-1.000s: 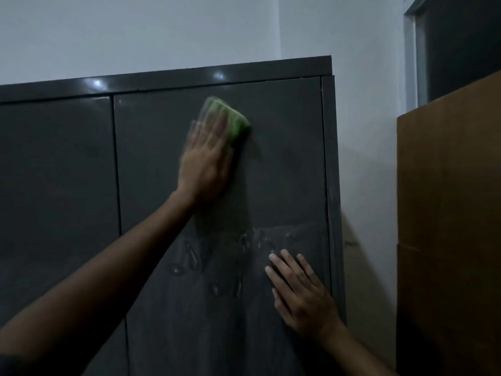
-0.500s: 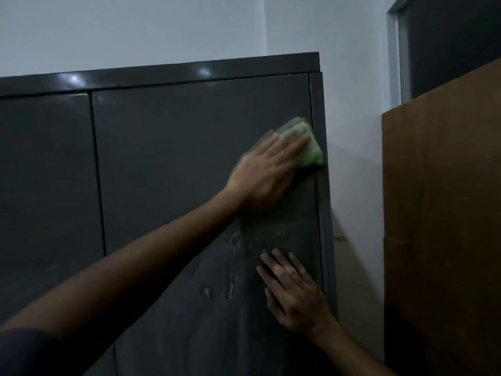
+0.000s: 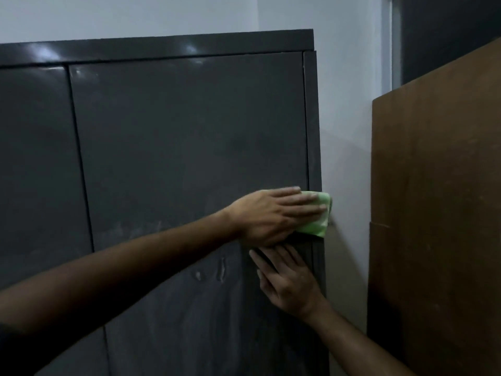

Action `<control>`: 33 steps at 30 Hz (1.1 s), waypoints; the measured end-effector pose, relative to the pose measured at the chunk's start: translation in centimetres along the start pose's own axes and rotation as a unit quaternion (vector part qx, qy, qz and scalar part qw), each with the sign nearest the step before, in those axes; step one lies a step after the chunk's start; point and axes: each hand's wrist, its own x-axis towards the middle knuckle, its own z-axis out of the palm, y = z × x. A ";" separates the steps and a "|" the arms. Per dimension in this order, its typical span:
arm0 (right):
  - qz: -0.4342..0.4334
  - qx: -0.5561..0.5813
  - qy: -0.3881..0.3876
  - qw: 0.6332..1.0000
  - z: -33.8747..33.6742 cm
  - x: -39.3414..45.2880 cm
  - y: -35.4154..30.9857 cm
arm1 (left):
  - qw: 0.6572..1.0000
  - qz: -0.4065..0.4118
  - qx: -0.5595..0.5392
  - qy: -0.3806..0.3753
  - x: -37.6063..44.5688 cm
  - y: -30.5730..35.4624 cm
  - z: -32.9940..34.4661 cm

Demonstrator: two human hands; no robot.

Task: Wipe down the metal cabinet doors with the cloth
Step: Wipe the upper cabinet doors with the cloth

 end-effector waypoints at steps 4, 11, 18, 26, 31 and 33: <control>-0.011 0.009 -0.020 1.000 -0.8 -0.6 0.0 | 0.979 -0.172 -0.001 0.105 -1.5 -2.8 -0.7; 0.014 0.039 -0.011 0.999 -2.9 -2.2 0.5 | 0.999 -0.009 0.038 0.024 -3.2 1.9 2.9; 0.100 0.054 0.023 0.993 -6.0 -2.4 0.5 | 0.924 -0.341 0.009 0.175 -3.3 3.0 2.9; 0.245 0.092 0.032 0.965 -7.8 -2.8 -0.2 | 0.991 -0.105 0.026 0.078 -5.7 7.6 6.0; 0.377 0.235 -0.019 0.896 -9.0 -1.5 -1.0 | 0.867 -0.432 -0.099 0.226 -5.4 12.4 6.5; 0.456 0.300 -0.041 0.837 -9.3 -0.6 -1.5 | 0.834 -0.482 -0.106 0.249 -5.1 13.4 6.3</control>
